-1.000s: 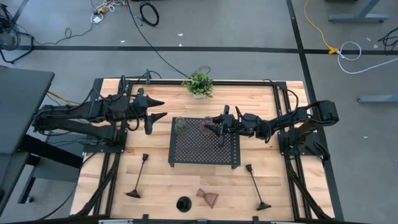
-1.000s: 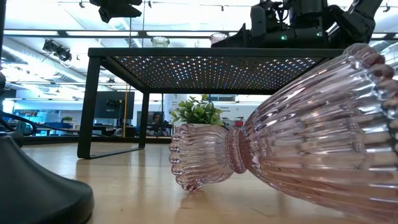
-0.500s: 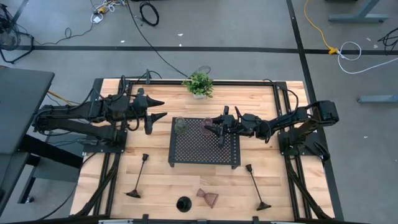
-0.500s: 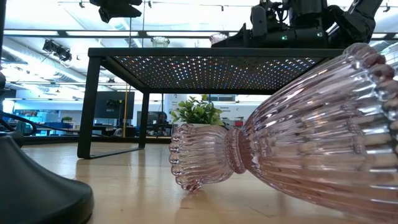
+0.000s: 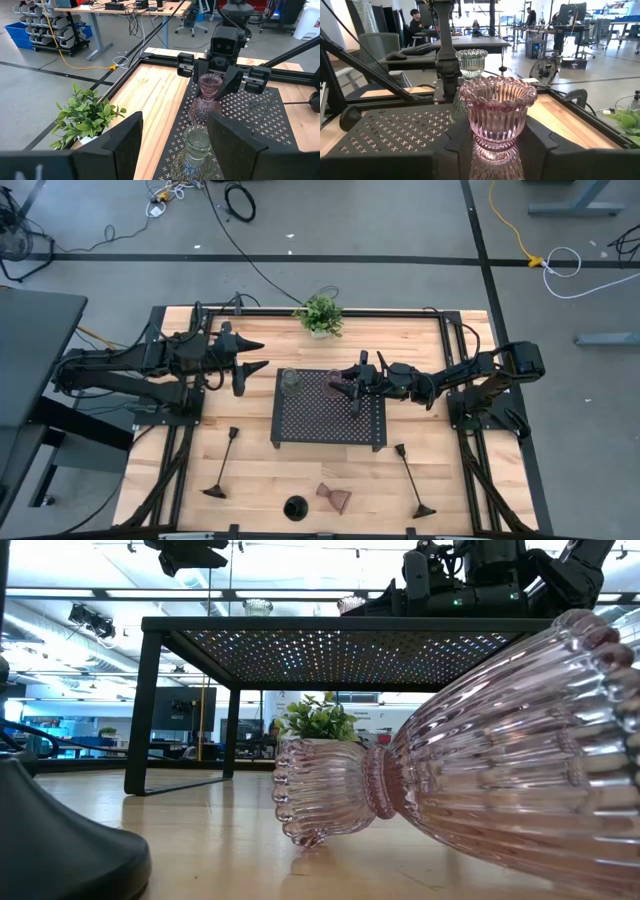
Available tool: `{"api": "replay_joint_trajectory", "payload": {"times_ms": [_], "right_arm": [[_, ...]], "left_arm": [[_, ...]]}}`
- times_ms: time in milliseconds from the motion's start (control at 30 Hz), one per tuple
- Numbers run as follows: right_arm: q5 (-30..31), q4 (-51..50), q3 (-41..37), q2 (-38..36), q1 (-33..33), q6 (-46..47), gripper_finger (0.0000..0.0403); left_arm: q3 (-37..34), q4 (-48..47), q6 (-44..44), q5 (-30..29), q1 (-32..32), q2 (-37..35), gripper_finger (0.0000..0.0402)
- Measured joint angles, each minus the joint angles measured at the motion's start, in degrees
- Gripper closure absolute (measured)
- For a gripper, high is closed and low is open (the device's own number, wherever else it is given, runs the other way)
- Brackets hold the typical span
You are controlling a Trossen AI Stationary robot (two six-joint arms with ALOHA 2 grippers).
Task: Pick & Place candle stick holders
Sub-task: Put the top right pink glass candle holder on the shelf aligned with the other glass candle holder
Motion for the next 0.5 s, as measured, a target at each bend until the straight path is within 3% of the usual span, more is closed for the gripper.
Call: {"api": "replay_joint_trajectory", "payload": {"times_ms": [200, 500], "right_arm": [[0.0, 0.0, 0.0, 0.0, 0.0, 0.1, 0.027], [0.7, 0.6, 0.0, 0.0, 0.0, 0.5, 0.022]], "left_arm": [[0.0, 0.0, 0.0, 0.0, 0.0, 0.0, 0.0177], [0.0, 0.0, 0.0, 0.0, 0.0, 0.0, 0.0177]]}}
